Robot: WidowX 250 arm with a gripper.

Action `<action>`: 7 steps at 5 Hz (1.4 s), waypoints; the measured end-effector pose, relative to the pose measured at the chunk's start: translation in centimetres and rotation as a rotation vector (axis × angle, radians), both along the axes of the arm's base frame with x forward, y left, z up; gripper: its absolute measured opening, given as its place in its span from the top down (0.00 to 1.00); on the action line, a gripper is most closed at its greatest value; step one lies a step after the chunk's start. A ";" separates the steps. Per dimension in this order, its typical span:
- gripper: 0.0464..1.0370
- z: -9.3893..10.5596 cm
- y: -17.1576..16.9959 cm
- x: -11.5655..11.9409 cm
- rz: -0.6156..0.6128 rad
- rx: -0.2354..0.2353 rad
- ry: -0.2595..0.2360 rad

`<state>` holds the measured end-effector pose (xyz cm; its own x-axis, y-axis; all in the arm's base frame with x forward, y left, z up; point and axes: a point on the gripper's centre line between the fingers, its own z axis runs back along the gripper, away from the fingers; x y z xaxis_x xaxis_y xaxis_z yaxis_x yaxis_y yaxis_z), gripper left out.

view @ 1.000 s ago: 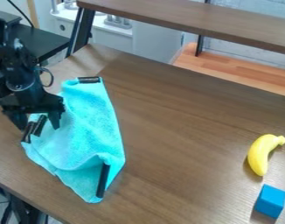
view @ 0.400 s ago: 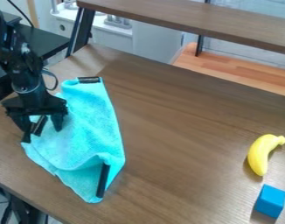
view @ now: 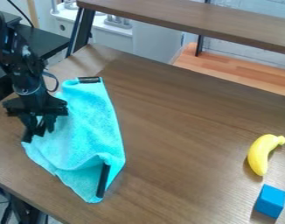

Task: Unfold the cloth from left to right

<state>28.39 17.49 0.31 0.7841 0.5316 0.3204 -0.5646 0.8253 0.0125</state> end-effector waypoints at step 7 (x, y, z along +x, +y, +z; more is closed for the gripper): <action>1.00 7.1 -5.1 3.7 0.002 -0.270 0.089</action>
<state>32.10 12.38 7.43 0.8017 0.5897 0.0972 -0.5726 0.8044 -0.1583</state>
